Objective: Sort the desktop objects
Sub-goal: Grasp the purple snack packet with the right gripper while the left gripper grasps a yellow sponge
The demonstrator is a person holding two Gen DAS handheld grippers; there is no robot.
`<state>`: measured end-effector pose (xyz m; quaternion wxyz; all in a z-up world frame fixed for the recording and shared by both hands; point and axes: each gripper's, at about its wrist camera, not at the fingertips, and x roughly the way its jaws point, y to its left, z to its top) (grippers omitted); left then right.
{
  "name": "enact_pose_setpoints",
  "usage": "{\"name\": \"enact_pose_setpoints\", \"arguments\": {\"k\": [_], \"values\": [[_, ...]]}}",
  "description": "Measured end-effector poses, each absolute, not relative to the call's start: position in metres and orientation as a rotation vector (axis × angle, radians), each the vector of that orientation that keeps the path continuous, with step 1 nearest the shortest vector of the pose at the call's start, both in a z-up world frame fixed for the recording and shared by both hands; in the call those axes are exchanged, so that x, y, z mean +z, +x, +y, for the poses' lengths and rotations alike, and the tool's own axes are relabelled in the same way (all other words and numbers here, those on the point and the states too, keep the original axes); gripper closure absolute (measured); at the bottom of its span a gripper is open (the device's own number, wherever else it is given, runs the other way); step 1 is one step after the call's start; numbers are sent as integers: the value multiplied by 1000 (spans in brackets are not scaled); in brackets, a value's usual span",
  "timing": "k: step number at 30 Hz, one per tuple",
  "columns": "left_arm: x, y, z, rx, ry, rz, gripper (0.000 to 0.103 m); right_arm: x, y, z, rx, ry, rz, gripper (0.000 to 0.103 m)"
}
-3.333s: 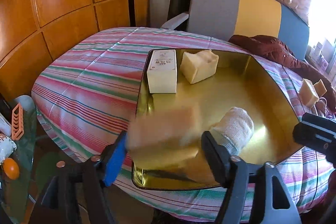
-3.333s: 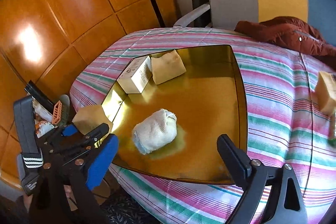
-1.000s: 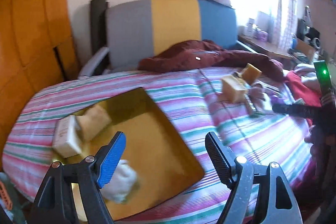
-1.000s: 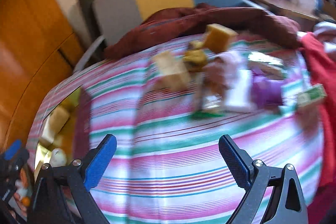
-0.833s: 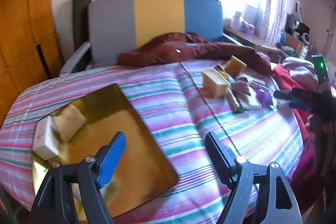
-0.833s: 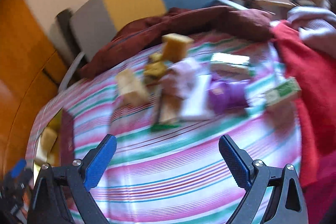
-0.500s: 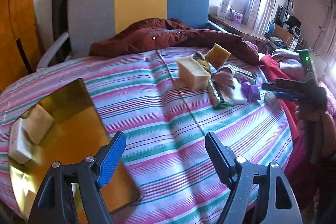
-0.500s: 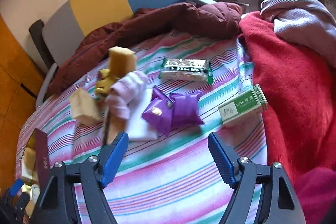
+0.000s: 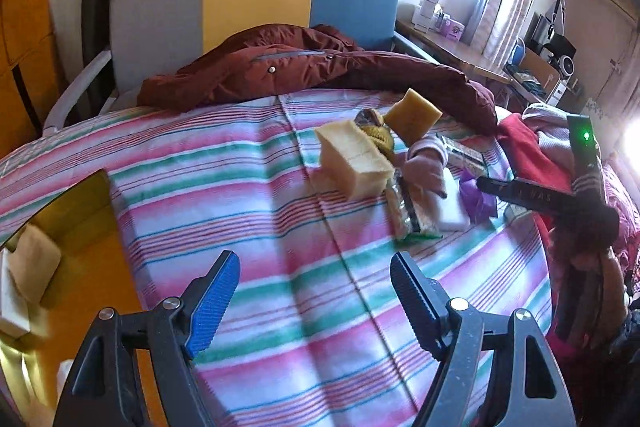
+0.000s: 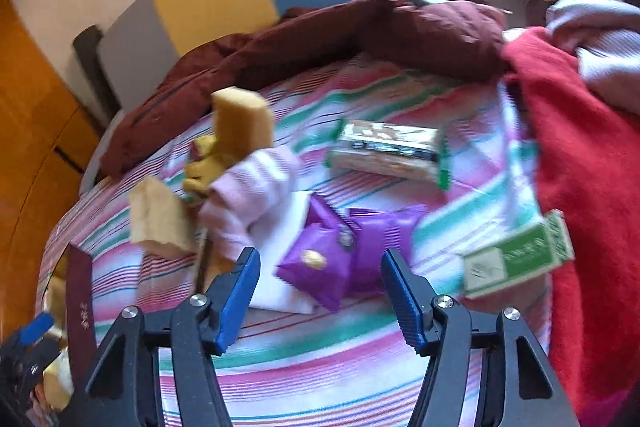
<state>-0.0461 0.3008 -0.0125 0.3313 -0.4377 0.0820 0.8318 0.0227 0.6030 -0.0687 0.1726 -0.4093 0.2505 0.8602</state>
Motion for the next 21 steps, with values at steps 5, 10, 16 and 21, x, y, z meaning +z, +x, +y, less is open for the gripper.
{"name": "enact_pose_setpoints", "arguments": {"k": [5, 10, 16, 21], "values": [[-16, -59, 320, 2158, -1159, 218, 24, -80, 4, 604, 2449, -1232, 734, 45], [-25, -76, 337, 2131, -1197, 182, 24, -91, -9, 610, 2428, -1284, 719, 51], [-36, -105, 356, 2090, -1271, 85, 24, -94, -11, 608, 2412, -1333, 657, 61], [-46, -127, 374, 2070, -1326, 22, 21, -96, -13, 606, 2389, -1362, 617, 62]]}}
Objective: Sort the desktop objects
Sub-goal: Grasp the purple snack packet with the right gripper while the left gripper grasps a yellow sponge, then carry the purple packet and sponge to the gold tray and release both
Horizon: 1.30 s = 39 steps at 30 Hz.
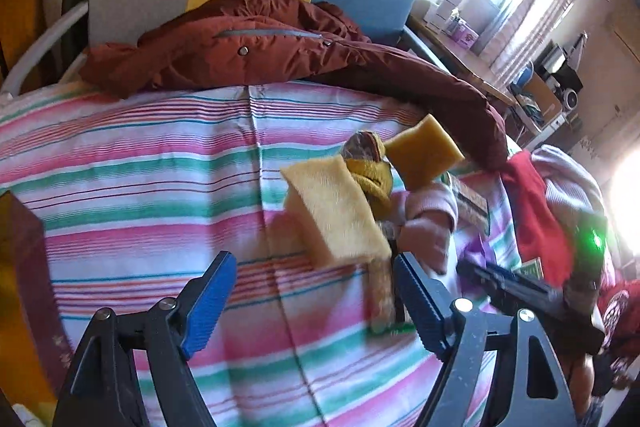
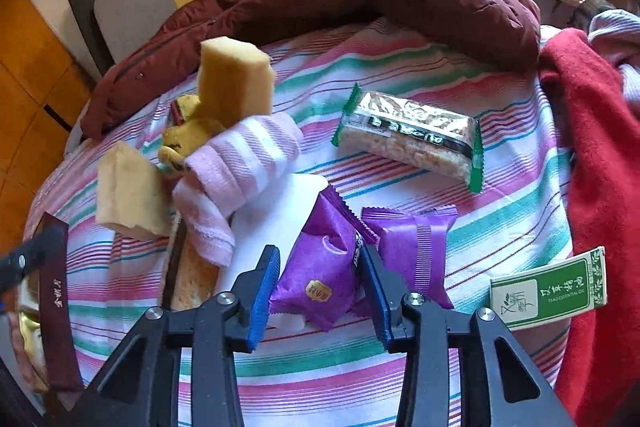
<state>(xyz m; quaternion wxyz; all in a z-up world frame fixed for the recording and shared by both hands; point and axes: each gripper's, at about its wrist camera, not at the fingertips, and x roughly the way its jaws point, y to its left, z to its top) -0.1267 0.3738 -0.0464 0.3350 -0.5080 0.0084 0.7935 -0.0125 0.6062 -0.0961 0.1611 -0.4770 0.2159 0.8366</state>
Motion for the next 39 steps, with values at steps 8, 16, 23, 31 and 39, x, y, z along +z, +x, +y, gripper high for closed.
{"name": "enact_pose_setpoints", "arguments": {"k": [8, 16, 23, 31, 39], "values": [[-56, -149, 401, 2089, -1369, -6, 19, -96, -15, 603, 2391, -1370, 559, 63], [-83, -163, 427, 2078, -1457, 62, 32, -96, -17, 602, 2392, -1378, 513, 64], [-81, -144, 414, 2029, -1369, 58, 60, -95, -16, 604, 2404, -1365, 532, 68], [-69, -113, 392, 2048, -1316, 117, 61, -89, -7, 610, 2416, -1318, 593, 74], [-72, -95, 375, 2053, -1334, 141, 61, -99, -16, 607, 2393, -1379, 582, 62]]}}
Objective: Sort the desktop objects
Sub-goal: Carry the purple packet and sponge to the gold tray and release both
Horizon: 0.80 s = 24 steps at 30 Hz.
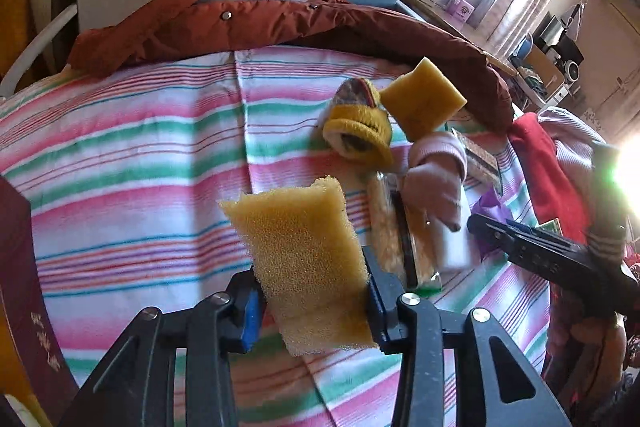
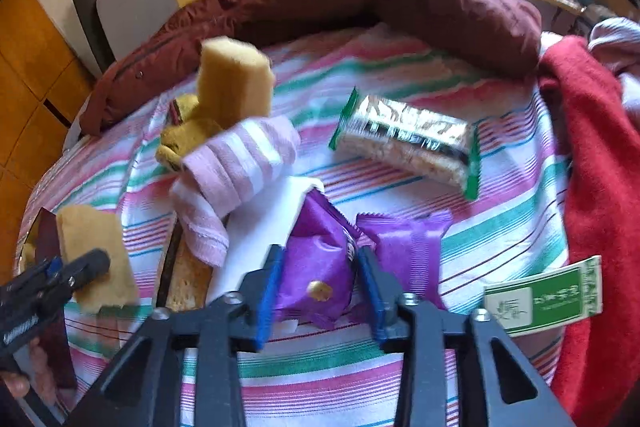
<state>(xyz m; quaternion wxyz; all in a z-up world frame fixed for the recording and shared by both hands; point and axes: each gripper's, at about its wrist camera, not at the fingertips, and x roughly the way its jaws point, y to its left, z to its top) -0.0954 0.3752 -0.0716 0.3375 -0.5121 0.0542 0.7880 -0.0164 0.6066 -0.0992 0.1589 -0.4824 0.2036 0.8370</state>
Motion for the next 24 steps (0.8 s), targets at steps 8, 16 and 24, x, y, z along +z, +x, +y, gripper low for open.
{"name": "enact_pose_setpoints", "arguments": {"k": [8, 16, 24], "values": [[-58, -78, 352, 2080, -1280, 147, 61, -101, -19, 607, 2401, -1370, 576, 72], [-38, -60, 317, 2120, -1215, 120, 61, -79, -5, 611, 2500, -1224, 708, 72], [-10, -53, 252, 2230, -1154, 47, 61, -28, -2, 568, 2734, -1122, 740, 72]]}}
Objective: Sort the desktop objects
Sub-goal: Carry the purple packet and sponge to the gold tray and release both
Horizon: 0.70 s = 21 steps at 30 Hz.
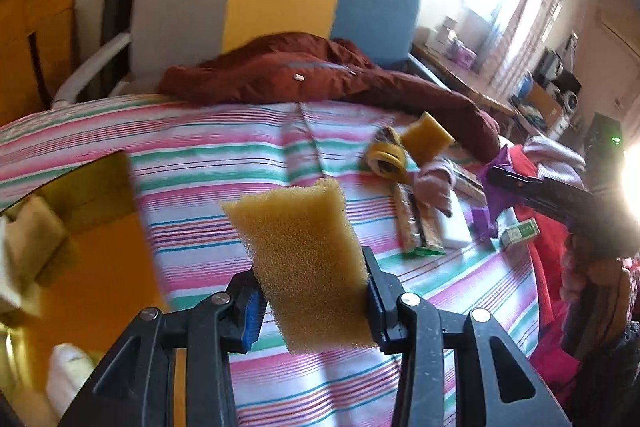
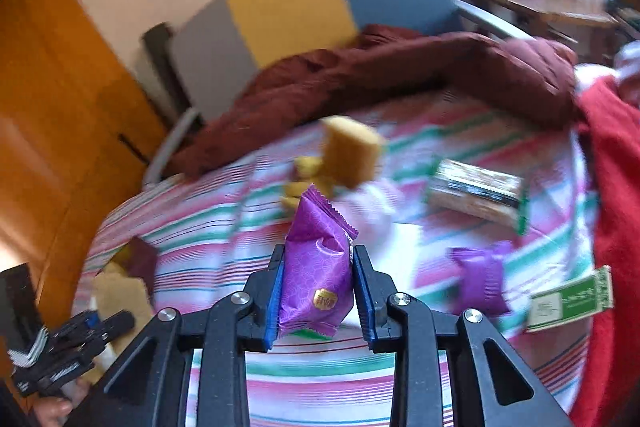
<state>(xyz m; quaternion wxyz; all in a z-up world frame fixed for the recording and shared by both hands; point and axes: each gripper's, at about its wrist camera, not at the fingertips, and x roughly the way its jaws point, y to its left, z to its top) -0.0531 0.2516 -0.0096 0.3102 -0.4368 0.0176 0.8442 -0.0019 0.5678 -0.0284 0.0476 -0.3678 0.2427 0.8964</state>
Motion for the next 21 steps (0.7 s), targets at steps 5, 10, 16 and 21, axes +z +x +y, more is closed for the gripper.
{"name": "enact_pose_setpoints", "arguments": {"k": [5, 10, 16, 21], "values": [[1, -48, 205, 2330, -1117, 28, 61, -4, -21, 502, 2904, -1186, 661, 72], [9, -47, 149, 2446, -1103, -12, 61, 0, -33, 419, 3055, -1303, 601, 72], [10, -48, 77, 2596, -1111, -84, 61, -8, -50, 328, 3166, -1461, 550, 72], [1, -53, 24, 2693, -1160, -154, 61, -19, -64, 269, 3207, -1569, 567, 72]]}}
